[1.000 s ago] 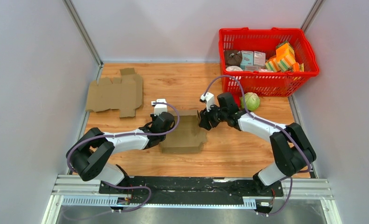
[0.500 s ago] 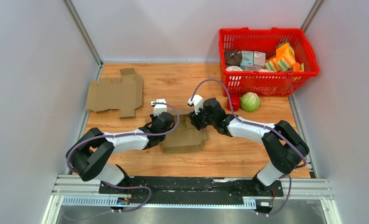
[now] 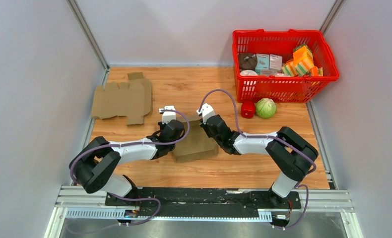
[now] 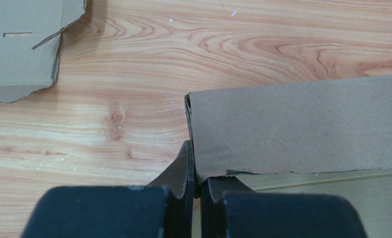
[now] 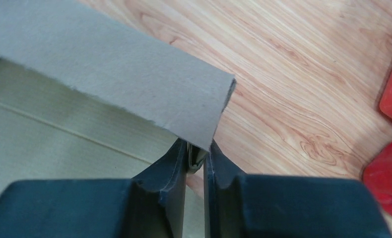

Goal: Fold the paper box

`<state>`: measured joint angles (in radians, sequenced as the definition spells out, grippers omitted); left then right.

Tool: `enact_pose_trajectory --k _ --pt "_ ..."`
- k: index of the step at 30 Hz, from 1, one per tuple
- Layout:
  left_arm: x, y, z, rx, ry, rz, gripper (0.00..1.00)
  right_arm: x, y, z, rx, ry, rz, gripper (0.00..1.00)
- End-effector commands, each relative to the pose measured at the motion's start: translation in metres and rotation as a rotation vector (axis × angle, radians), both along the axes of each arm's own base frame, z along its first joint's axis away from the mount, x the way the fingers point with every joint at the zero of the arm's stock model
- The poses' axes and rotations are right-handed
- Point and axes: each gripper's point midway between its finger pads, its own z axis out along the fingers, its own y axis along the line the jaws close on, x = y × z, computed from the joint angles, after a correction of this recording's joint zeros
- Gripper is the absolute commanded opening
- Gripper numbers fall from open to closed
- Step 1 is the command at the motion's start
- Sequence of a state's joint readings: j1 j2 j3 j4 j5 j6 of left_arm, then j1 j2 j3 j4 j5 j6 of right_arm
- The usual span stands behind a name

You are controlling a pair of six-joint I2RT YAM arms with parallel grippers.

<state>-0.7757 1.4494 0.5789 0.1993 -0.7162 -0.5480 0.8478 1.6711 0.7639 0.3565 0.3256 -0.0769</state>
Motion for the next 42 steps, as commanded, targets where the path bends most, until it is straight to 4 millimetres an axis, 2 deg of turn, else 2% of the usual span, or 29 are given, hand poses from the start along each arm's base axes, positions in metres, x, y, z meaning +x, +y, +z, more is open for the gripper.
enact_pose_trajectory --k 1,5,6,8,9,10,11,13,16,21,22,24,25,26,27,28,30,31,32,33,34,35,36,37,38,39,40,41,42 --pt "-0.007 -0.005 -0.003 -0.02 0.025 -0.036 0.0 0.016 0.019 0.022 0.131 -0.074 -0.07 0.16" --pt "-0.007 -0.006 -0.004 -0.025 0.027 -0.034 0.0 0.02 0.019 0.02 0.141 -0.072 -0.115 0.15" --pt "-0.007 -0.007 -0.005 -0.03 0.03 -0.031 0.0 0.021 0.019 0.019 0.141 -0.07 -0.119 0.13" --pt "-0.006 -0.009 -0.005 -0.042 0.03 -0.029 0.0 0.024 0.021 0.015 0.134 -0.068 -0.173 0.0" --pt "-0.006 -0.008 -0.007 -0.043 0.037 -0.02 0.0 0.026 0.02 0.014 0.128 -0.076 -0.23 0.0" --pt "-0.006 -0.006 -0.006 -0.04 0.032 0.0 0.0 0.03 -0.014 0.007 0.018 -0.137 -0.445 0.0" --pt "-0.006 -0.004 -0.005 -0.04 0.029 0.017 0.0 0.032 -0.01 0.017 0.055 -0.166 -0.528 0.0" --pt "-0.007 -0.001 -0.006 -0.053 0.025 0.047 0.0 0.031 -0.007 0.01 0.068 -0.129 -0.519 0.0" --pt "-0.005 -0.004 -0.007 -0.066 0.028 0.051 0.0 0.024 0.004 0.015 0.102 -0.127 -0.455 0.0" --pt "-0.007 -0.003 -0.013 -0.064 0.042 0.058 0.0 0.018 0.006 0.017 0.121 -0.121 -0.384 0.01" --pt "-0.007 -0.003 -0.013 -0.065 0.042 0.06 0.0 0.016 0.005 0.017 0.123 -0.116 -0.379 0.17" --pt "-0.008 -0.001 -0.015 -0.06 0.046 0.062 0.0 0.009 0.002 0.032 0.159 -0.093 -0.366 0.4" --pt "-0.008 -0.001 -0.015 -0.06 0.045 0.062 0.0 -0.001 -0.006 0.026 0.142 -0.05 -0.365 0.55" --pt "-0.009 0.0 -0.015 -0.051 0.048 0.059 0.0 -0.007 -0.01 0.028 0.144 -0.028 -0.355 0.58" --pt "-0.009 0.0 -0.015 -0.045 0.05 0.057 0.0 -0.015 -0.012 0.048 0.195 -0.02 -0.338 0.63" --pt "-0.009 -0.001 -0.015 -0.043 0.05 0.05 0.0 -0.031 -0.026 0.034 0.161 0.041 -0.34 0.67" --pt "-0.009 0.0 -0.014 -0.034 0.051 0.041 0.0 -0.047 -0.027 0.042 0.204 0.105 -0.277 0.8" --pt "-0.009 0.0 -0.014 -0.032 0.052 0.036 0.0 -0.057 -0.034 0.053 0.214 0.15 -0.261 0.82" --pt "-0.009 0.0 -0.013 -0.031 0.05 0.032 0.0 -0.051 -0.041 0.062 0.282 0.196 -0.282 0.83" --pt "-0.01 -0.001 -0.013 -0.032 0.052 0.026 0.0 -0.064 -0.023 0.068 0.374 0.321 -0.164 0.85" --pt "-0.011 0.0 -0.014 -0.028 0.056 0.025 0.0 -0.062 -0.019 0.079 0.461 0.382 -0.13 0.86" --pt "-0.011 -0.001 -0.012 -0.028 0.052 0.021 0.0 -0.043 -0.021 0.098 0.602 0.445 -0.172 0.85" --pt "-0.011 0.0 -0.012 -0.027 0.054 0.018 0.0 -0.046 -0.011 0.109 0.657 0.515 -0.102 0.85" --pt "-0.012 0.0 -0.012 -0.028 0.054 0.014 0.03 -0.038 -0.008 0.107 0.659 0.55 -0.108 0.85" --pt "-0.012 -0.002 -0.007 -0.04 0.041 0.001 0.07 -0.025 -0.005 0.126 0.684 0.53 -0.093 0.85" --pt "-0.014 -0.005 -0.006 -0.052 0.044 -0.023 0.12 -0.02 -0.001 0.13 0.689 0.544 -0.08 0.85" --pt "-0.017 -0.004 -0.007 -0.056 0.044 -0.038 0.25 -0.018 0.002 0.127 0.683 0.577 -0.077 0.85" --pt "-0.017 -0.006 0.002 -0.077 0.024 -0.052 0.32 -0.007 0.001 0.112 0.676 0.629 -0.099 0.84" --pt "-0.019 -0.007 0.003 -0.085 0.026 -0.07 0.37 -0.006 0.009 0.12 0.706 0.665 -0.056 0.82"
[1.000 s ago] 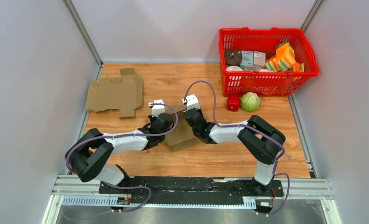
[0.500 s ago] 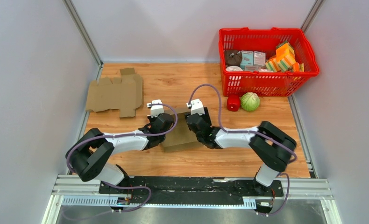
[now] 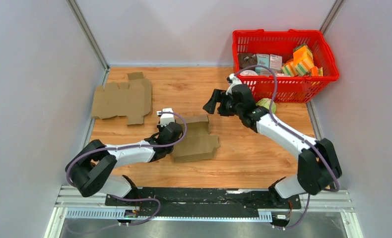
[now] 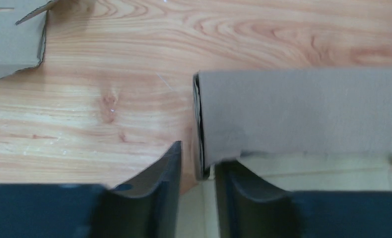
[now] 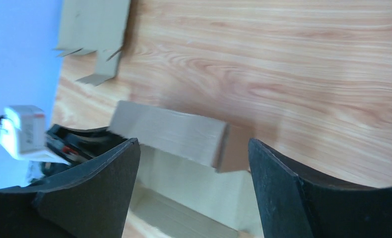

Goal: Fold the paper box

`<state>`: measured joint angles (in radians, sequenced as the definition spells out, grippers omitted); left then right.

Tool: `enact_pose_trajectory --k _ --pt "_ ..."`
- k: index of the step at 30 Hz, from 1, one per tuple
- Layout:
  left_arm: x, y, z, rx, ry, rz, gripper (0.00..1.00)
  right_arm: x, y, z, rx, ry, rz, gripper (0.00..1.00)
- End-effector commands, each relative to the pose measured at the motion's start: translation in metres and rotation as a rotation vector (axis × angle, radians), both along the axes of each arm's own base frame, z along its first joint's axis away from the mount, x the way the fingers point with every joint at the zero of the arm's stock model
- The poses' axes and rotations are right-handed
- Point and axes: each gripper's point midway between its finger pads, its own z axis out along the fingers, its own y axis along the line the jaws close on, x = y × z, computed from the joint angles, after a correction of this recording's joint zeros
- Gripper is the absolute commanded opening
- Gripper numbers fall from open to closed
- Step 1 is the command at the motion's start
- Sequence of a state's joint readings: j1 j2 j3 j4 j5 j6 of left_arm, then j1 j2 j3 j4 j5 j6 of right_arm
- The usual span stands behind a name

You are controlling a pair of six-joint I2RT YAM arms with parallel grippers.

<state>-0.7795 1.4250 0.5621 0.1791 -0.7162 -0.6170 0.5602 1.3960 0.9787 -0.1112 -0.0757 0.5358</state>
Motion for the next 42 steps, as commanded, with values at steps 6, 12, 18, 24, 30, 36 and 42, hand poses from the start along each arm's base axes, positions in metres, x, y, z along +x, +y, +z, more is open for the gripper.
enact_pose_trajectory --k 6,12,18,24,30,36,42 --pt "-0.039 -0.013 0.017 -0.091 0.064 -0.213 0.56 -0.006 0.047 -0.024 0.151 0.255 0.238 0.78" --pt "-0.073 -0.019 0.05 -0.338 0.227 -0.348 0.63 -0.009 0.042 -0.043 0.129 0.258 0.245 0.78" --pt "-0.047 -0.002 0.084 -0.558 0.249 -0.303 0.63 -0.001 0.039 -0.051 0.153 0.278 0.251 0.72" --pt "-0.011 -0.011 0.084 -0.686 0.276 -0.312 0.59 -0.002 0.039 -0.06 0.168 0.286 0.273 0.66" --pt "0.002 -0.014 0.072 -0.679 0.295 -0.298 0.52 0.001 0.041 -0.071 0.174 0.3 0.284 0.6" --pt "-0.002 -0.008 0.045 -0.641 0.338 -0.269 0.34 0.005 0.032 -0.083 0.175 0.293 0.265 0.48" --pt "-0.013 0.003 0.019 -0.584 0.383 -0.24 0.23 0.003 0.026 -0.104 0.121 0.302 0.271 0.32"
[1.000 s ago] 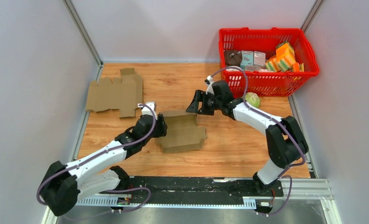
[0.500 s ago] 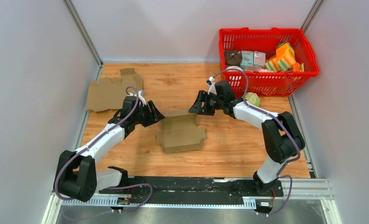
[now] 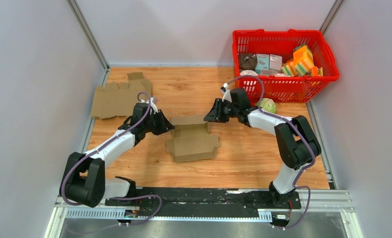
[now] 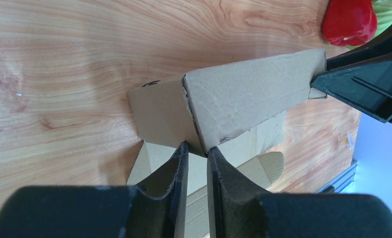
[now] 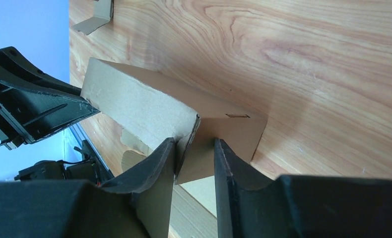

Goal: Fold the paper box

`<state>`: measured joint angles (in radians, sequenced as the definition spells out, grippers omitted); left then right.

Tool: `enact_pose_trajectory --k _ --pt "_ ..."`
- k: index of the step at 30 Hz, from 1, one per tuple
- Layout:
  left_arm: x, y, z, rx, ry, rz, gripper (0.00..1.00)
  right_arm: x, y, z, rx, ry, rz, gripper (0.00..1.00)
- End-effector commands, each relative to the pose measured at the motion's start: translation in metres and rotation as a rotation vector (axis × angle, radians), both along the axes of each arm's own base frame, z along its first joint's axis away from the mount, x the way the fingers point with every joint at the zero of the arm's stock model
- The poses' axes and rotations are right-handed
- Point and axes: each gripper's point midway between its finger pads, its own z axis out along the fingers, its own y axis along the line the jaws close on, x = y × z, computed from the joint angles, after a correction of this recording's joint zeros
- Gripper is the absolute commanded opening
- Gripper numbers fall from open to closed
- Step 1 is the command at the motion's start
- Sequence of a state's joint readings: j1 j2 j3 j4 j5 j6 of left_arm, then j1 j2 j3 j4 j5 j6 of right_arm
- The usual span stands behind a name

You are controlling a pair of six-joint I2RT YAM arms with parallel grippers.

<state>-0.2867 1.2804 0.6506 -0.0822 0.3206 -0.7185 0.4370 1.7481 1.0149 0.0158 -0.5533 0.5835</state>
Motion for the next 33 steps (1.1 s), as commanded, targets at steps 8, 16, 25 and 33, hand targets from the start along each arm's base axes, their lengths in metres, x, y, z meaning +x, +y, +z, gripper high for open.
enact_pose_trajectory --k 8,16,25,33 --pt "-0.006 0.017 0.022 0.093 -0.112 -0.019 0.49 -0.013 -0.017 0.016 -0.08 -0.054 0.014 0.61" --pt "-0.047 0.015 0.076 0.258 -0.326 -0.145 0.62 -0.079 -0.09 0.004 -0.344 0.032 -0.119 0.85" --pt "-0.135 -0.119 0.037 0.668 -0.505 -0.895 0.68 -0.102 -0.194 0.034 -0.542 0.1 -0.538 0.9" --pt "-0.116 -0.141 -0.018 0.991 -0.496 -1.001 0.7 -0.127 -0.246 0.113 -0.382 -0.12 -0.805 0.91"
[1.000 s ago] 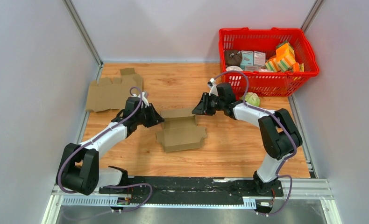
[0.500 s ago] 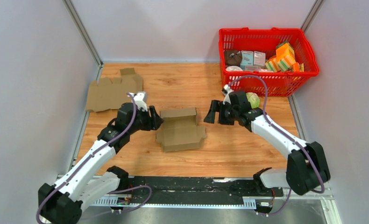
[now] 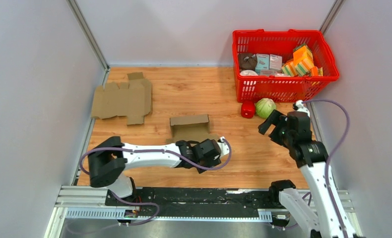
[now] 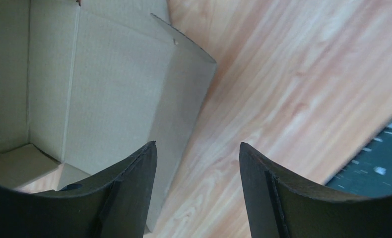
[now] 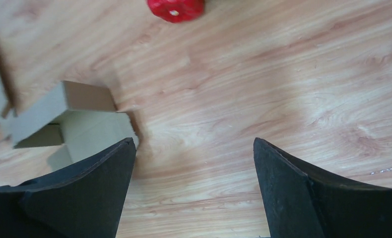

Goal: Fold the paper box

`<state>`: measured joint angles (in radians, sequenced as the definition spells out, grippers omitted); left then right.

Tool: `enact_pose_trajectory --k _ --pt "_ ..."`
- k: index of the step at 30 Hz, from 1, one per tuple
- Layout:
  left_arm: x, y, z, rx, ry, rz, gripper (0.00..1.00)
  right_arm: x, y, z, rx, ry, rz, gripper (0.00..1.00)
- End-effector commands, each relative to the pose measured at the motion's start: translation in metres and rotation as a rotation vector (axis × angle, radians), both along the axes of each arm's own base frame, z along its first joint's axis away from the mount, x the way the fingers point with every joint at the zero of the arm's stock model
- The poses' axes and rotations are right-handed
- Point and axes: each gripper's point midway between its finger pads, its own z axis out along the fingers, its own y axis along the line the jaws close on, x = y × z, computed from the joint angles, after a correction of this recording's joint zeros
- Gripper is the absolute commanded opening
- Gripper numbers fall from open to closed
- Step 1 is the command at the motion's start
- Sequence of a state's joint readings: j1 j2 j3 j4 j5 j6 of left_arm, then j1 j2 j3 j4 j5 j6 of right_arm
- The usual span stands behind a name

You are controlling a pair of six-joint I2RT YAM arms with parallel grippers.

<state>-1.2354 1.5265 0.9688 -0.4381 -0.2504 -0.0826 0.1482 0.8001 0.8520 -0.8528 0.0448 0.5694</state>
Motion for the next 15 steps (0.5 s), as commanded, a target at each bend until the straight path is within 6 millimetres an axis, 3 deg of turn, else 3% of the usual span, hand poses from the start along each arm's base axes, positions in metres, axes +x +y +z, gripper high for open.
enact_pose_trajectory --k 1,5,9,12,13,15 --pt "0.028 0.001 0.003 0.134 -0.155 -0.015 0.69 -0.017 -0.011 0.035 0.006 -0.113 -0.06 0.91" --pt "0.037 -0.001 -0.009 0.227 -0.181 -0.001 0.63 -0.021 -0.009 0.039 0.019 -0.134 -0.051 0.91" --pt "0.049 0.001 -0.008 0.269 -0.24 0.049 0.51 -0.018 -0.014 0.02 -0.005 -0.074 -0.074 0.92" --pt "0.048 -0.005 -0.01 0.282 -0.224 0.029 0.32 -0.019 -0.014 0.007 -0.014 -0.002 -0.086 0.93" --pt "0.049 -0.005 -0.01 0.292 -0.227 0.025 0.21 -0.016 -0.016 0.01 -0.024 0.018 -0.094 0.93" --pt "0.052 -0.006 -0.006 0.31 -0.24 0.013 0.13 -0.022 -0.018 0.011 -0.052 0.054 -0.078 0.93"
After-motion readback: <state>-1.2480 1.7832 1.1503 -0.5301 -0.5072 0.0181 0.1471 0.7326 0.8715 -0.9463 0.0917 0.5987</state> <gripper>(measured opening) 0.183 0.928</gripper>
